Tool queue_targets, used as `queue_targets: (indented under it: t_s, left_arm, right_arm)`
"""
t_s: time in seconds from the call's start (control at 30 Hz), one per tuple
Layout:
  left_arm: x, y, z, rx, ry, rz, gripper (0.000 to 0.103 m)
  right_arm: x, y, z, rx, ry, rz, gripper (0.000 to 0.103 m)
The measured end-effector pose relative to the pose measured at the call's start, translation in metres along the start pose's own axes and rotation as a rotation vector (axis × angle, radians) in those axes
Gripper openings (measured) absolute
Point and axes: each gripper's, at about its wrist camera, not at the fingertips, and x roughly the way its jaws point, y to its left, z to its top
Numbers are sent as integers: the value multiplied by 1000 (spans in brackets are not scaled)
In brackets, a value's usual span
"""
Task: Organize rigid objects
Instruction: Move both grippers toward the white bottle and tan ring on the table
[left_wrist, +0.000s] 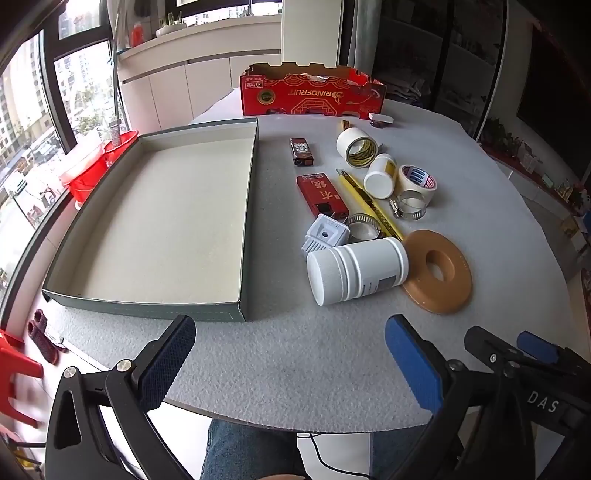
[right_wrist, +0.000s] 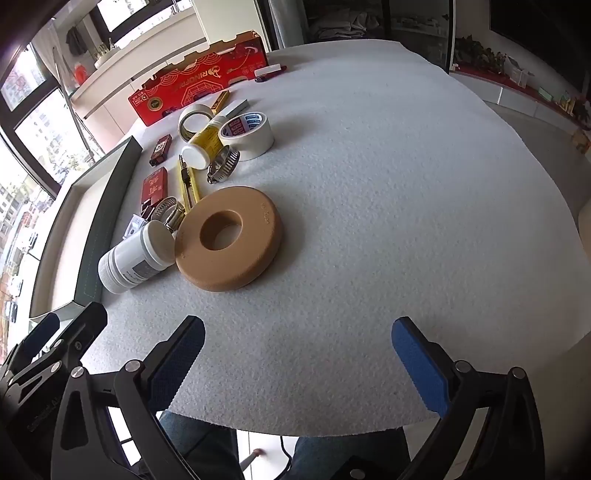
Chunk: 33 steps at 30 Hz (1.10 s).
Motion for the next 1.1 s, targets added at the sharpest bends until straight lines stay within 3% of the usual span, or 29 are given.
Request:
queue_targets:
  t_s: [0.73, 1.1]
  left_arm:
    - [0, -1, 2, 6, -19, -11, 103]
    - [-12, -16, 17, 85, -107, -90, 103]
  right_arm:
    - [1, 2, 0, -10, 11, -25, 102]
    - [0, -6, 2, 23, 12, -35, 102]
